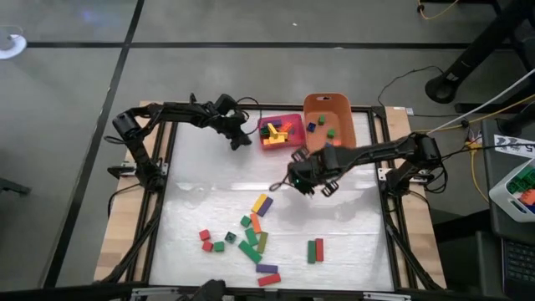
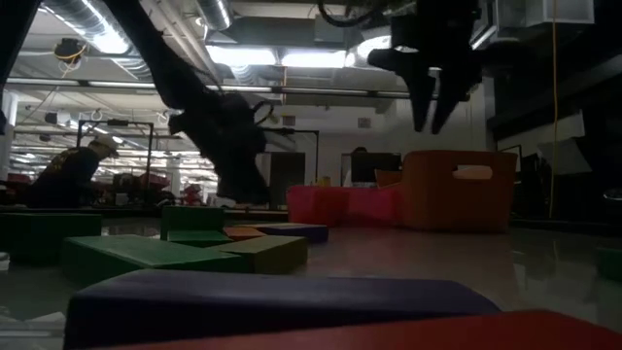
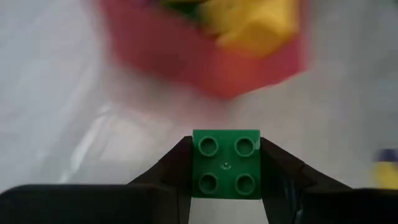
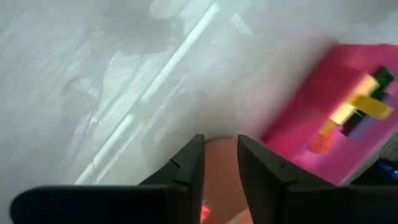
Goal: Sort blocks by size
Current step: Put the small green game piece into the orange bin
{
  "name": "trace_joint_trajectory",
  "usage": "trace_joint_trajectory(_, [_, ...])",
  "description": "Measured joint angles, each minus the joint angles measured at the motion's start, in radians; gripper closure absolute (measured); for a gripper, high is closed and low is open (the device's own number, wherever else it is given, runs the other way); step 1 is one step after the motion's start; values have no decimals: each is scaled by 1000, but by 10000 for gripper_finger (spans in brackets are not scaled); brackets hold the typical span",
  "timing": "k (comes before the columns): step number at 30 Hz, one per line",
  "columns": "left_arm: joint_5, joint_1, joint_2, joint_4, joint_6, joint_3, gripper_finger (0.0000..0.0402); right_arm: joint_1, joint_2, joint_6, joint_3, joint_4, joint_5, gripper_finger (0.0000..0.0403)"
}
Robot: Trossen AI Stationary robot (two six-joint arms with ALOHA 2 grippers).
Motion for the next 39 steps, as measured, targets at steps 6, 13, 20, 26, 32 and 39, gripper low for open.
trace_joint_trajectory(6, [124, -86, -21, 9, -37, 41, 281, 67, 0, 104, -54, -16, 0, 308])
trace_joint_trajectory(13, [29, -259, 7, 543, -181, 53, 281, 140, 0, 217, -76, -17, 0, 308])
trace_joint_trajectory(20, [-280, -377, 126, 839, -75, 181, 281, 220, 1, 352, -76, -43, 0, 308])
trace_joint_trajectory(26, [-367, -410, 317, 830, -7, 405, 261, 312, 1, 455, -76, -65, 0, 308])
trace_joint_trajectory(32, [-445, -411, 443, 776, -30, 571, 231, 409, 1, 576, -76, -68, 0, 308])
trace_joint_trajectory(39, [-462, -410, 393, 530, -61, 635, 193, 498, 1, 668, -76, -64, 7, 308])
